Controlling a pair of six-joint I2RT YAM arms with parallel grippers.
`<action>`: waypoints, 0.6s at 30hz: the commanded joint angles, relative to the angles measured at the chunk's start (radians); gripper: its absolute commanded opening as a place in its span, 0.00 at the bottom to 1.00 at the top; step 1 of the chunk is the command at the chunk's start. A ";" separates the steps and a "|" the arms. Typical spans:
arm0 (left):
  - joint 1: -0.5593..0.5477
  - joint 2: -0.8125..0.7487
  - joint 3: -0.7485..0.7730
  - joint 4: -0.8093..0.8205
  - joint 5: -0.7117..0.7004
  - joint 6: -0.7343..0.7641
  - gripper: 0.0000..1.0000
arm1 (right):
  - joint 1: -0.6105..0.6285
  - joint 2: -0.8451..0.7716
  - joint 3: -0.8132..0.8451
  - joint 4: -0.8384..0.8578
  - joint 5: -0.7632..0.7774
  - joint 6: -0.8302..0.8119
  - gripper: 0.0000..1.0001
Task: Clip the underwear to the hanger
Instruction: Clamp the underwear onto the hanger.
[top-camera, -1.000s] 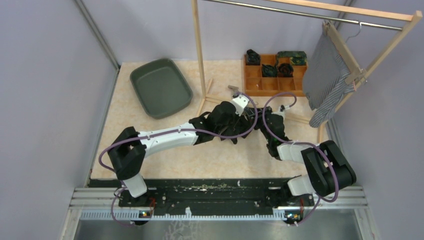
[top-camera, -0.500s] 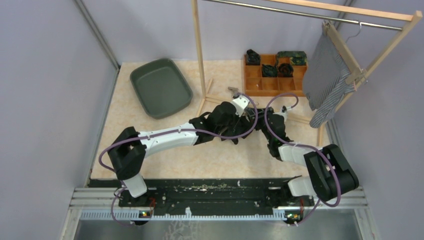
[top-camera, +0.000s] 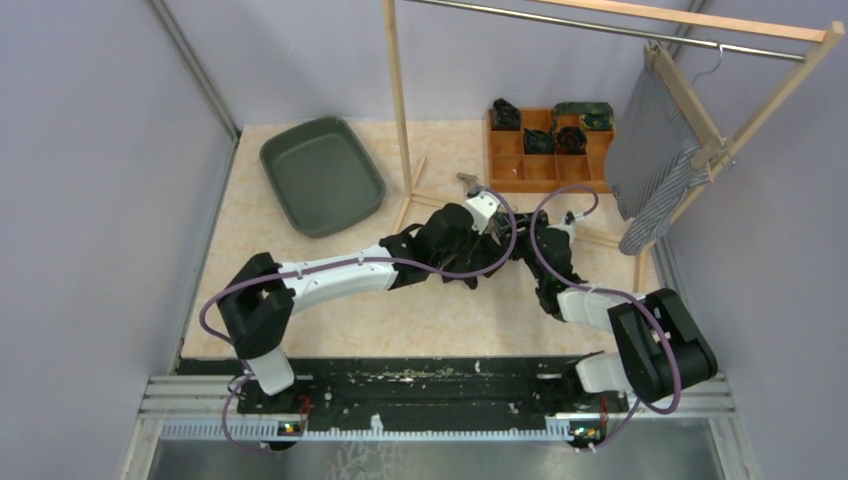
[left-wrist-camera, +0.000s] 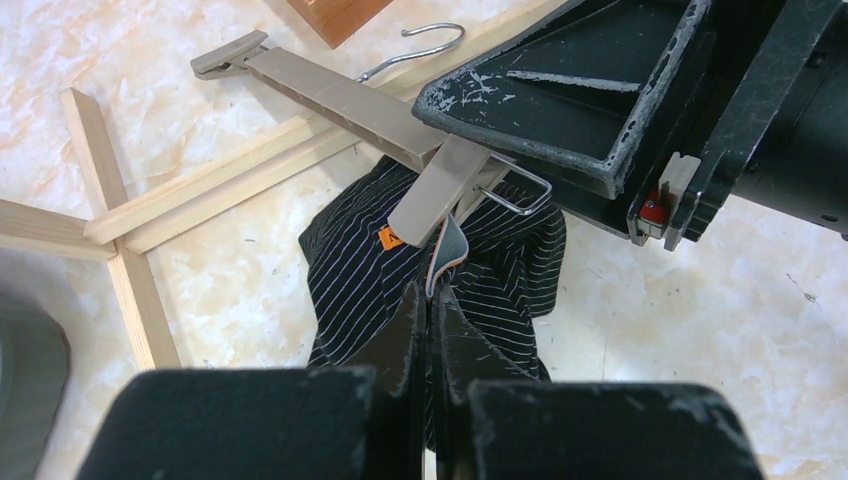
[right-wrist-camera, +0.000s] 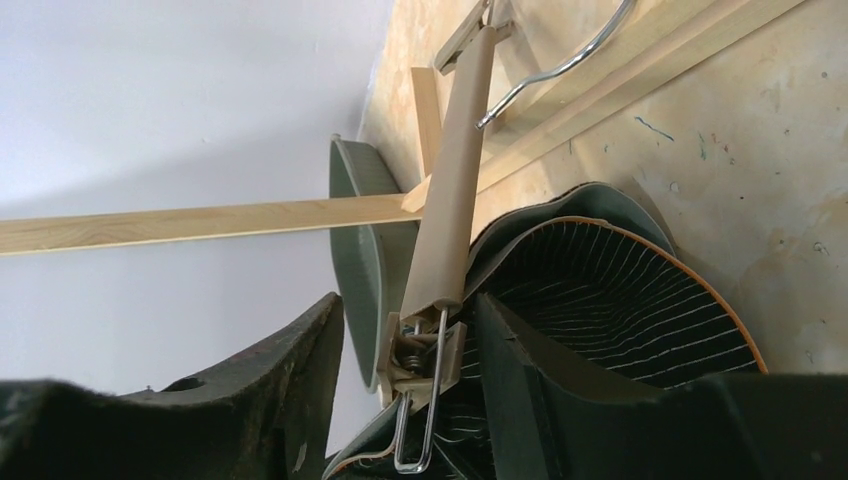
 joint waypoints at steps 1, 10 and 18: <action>-0.001 0.014 0.031 0.011 0.001 -0.008 0.00 | -0.009 -0.014 0.047 0.044 -0.001 -0.011 0.50; -0.001 0.017 0.034 0.010 0.003 -0.009 0.00 | -0.009 -0.034 0.040 0.022 0.019 0.001 0.00; -0.002 0.020 0.043 0.005 0.007 -0.011 0.00 | -0.009 -0.066 0.035 -0.009 0.044 0.003 0.00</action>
